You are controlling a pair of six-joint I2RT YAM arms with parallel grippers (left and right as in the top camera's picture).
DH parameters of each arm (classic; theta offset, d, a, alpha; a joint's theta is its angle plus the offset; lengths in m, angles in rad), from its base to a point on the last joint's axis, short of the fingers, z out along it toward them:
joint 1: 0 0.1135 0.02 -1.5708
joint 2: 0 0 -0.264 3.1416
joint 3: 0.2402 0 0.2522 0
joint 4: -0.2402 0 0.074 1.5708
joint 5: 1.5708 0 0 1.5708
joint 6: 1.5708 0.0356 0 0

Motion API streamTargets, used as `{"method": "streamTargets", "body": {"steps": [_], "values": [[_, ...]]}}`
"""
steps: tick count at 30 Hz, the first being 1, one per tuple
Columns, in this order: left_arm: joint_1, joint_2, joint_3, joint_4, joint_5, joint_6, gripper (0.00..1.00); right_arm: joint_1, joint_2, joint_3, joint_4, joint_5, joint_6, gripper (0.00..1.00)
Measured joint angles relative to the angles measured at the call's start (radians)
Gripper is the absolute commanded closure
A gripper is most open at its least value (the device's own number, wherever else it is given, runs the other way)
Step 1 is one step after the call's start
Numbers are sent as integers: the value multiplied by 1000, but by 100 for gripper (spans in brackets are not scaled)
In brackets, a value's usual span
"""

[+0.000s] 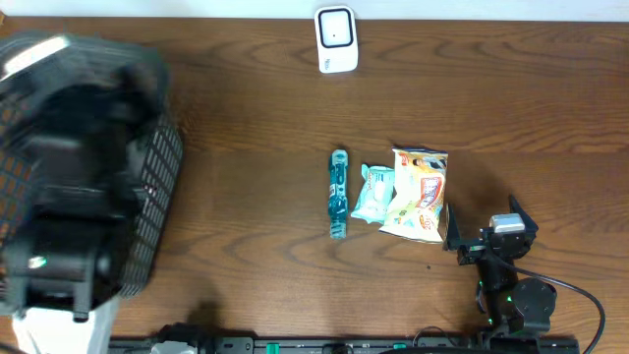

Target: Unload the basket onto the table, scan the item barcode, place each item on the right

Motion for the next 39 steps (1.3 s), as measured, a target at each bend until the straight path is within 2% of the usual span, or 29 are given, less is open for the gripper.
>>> {"method": "streamTargets", "body": {"steps": [5,13,26,39], "values": [[277,37,0,-198,90,-198,1,0,0,0,0,0,0,1],[457,235,0,-317,270,-347,1,0,0,0,-1,0,0,1],[496,658,0,-363,406,-431,1,0,0,0,0,0,0,1],[496,930,0,-332,476,-496,0,0,0,0,0,0,0,1]]}}
